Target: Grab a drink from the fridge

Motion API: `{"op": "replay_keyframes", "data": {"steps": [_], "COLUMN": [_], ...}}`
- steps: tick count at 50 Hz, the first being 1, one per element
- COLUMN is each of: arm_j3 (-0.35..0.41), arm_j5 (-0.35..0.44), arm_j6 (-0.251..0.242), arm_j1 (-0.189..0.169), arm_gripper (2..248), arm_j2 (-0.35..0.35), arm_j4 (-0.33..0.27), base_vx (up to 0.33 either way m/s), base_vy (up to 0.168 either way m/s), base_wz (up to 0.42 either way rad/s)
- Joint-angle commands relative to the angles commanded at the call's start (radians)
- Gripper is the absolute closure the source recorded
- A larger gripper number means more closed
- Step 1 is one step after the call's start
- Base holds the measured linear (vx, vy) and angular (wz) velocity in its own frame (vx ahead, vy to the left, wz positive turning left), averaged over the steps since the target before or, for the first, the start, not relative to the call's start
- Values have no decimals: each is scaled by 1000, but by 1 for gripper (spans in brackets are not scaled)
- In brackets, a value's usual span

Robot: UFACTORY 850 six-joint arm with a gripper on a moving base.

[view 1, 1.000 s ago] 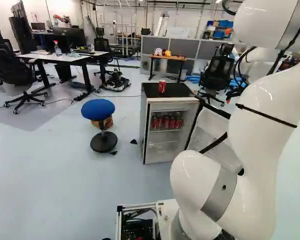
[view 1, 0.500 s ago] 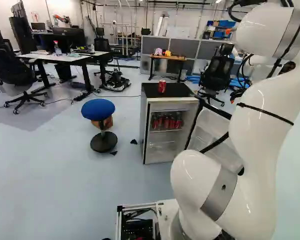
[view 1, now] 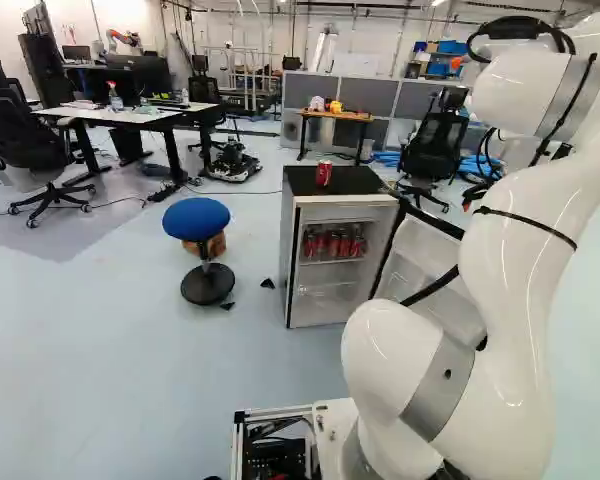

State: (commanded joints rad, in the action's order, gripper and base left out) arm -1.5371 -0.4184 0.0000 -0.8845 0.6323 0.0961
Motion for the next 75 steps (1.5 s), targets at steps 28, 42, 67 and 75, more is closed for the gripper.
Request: {"op": "replay_keyframes", "data": {"steps": [28,42,67,75], "arm_j3": [-32,-33,-41,-38], "arm_j5": [-84,-126,-203,-217], "arm_j6": [0,0,0,0], "arm_j1": [-4,-4,-4,-4], "arm_gripper": [3,3,3,3], "arm_j2": [64,67,89,86], "arm_j4": [0,0,0,0], "base_vx": [0,0,0,0], "base_vy": [0,0,0,0], "base_wz": [0,0,0,0]}}
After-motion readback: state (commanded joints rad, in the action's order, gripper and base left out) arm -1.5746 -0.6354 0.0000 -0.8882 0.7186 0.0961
